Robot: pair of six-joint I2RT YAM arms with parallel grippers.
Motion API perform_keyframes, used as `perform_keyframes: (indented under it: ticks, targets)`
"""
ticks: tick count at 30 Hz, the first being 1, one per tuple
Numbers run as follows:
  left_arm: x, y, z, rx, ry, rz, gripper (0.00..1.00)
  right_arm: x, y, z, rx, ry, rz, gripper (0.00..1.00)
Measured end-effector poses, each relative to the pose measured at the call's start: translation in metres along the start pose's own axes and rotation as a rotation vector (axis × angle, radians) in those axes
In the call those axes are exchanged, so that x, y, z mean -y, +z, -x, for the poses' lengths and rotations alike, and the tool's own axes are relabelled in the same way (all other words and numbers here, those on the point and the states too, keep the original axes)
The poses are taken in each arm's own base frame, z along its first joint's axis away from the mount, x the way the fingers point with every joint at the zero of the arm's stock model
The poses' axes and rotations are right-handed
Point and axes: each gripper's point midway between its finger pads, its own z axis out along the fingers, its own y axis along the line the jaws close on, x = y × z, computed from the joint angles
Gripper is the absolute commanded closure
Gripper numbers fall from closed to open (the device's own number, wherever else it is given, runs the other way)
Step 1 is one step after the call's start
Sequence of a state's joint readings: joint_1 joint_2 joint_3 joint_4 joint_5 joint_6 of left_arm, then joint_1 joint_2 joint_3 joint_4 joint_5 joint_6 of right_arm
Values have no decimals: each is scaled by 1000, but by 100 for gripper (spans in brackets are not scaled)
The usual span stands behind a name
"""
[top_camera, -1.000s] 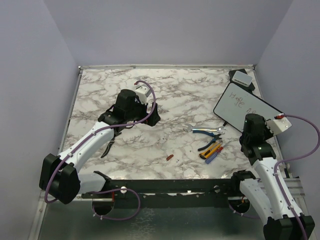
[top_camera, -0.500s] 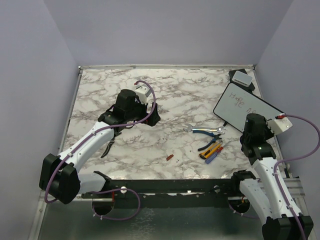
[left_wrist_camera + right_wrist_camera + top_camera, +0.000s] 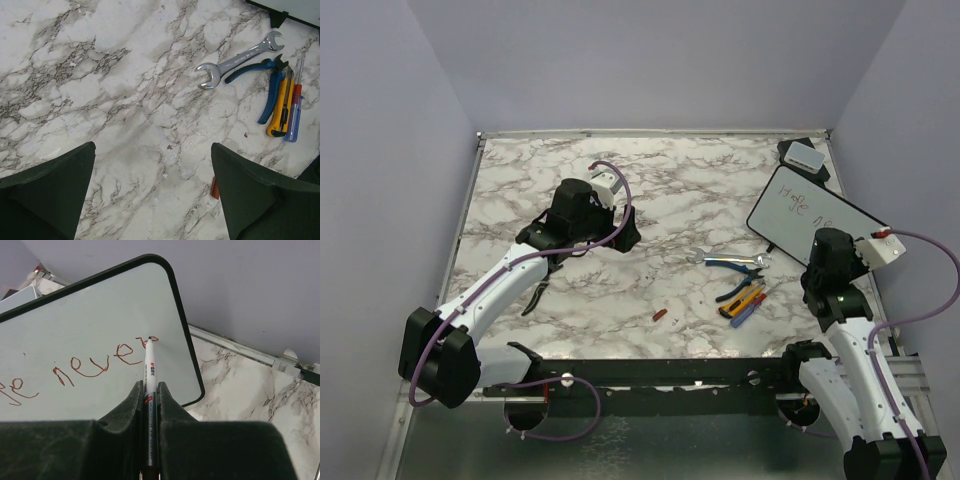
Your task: Write a sentence on the whiteboard
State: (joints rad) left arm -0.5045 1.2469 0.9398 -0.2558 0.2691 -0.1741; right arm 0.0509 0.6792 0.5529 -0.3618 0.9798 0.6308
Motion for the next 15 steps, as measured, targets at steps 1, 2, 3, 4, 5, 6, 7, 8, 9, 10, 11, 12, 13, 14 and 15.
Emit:
perform_keyframes:
  ticks: [1, 2, 3, 4, 5, 6, 7, 8, 9, 10, 11, 12, 13, 14, 15]
  targets:
    - [0, 0, 0, 0, 0, 0, 1, 0, -1, 1, 1, 5, 3, 99]
    - [0, 0, 0, 0, 0, 0, 1, 1, -2, 2, 2, 11, 7, 100]
    - [0, 0, 0, 0, 0, 0, 1, 1, -3, 4, 5, 18, 12, 100]
    - [0, 0, 0, 0, 0, 0, 1, 2, -5, 5, 8, 28, 16, 100]
    - [0, 0, 0, 0, 0, 0, 1, 4, -6, 6, 9, 35, 17, 100]
    - [0, 0, 0, 0, 0, 0, 1, 6, -8, 7, 9, 42, 17, 100]
    - [0, 0, 0, 0, 0, 0, 1, 8, -9, 8, 10, 48, 18, 100]
    - [0, 0, 0, 0, 0, 0, 1, 9, -10, 9, 11, 55, 21, 99]
    - [0, 0, 0, 0, 0, 0, 1, 8, -12, 10, 8, 60, 32, 99]
    - [0, 0, 0, 0, 0, 0, 1, 7, -13, 10, 4, 63, 42, 100]
    - [0, 0, 0, 0, 0, 0, 1, 4, -14, 10, -6, 62, 59, 100]
    - [0, 0, 0, 0, 0, 0, 1, 1, -14, 9, -16, 58, 75, 100]
    - [0, 0, 0, 0, 0, 0, 1, -3, -15, 7, -27, 50, 92, 99]
    - [0, 0, 0, 0, 0, 1, 1, -6, -16, 6, -40, 43, 110, 100]
    - [0, 0, 0, 0, 0, 1, 1, -10, -17, 4, -53, 39, 130, 100]
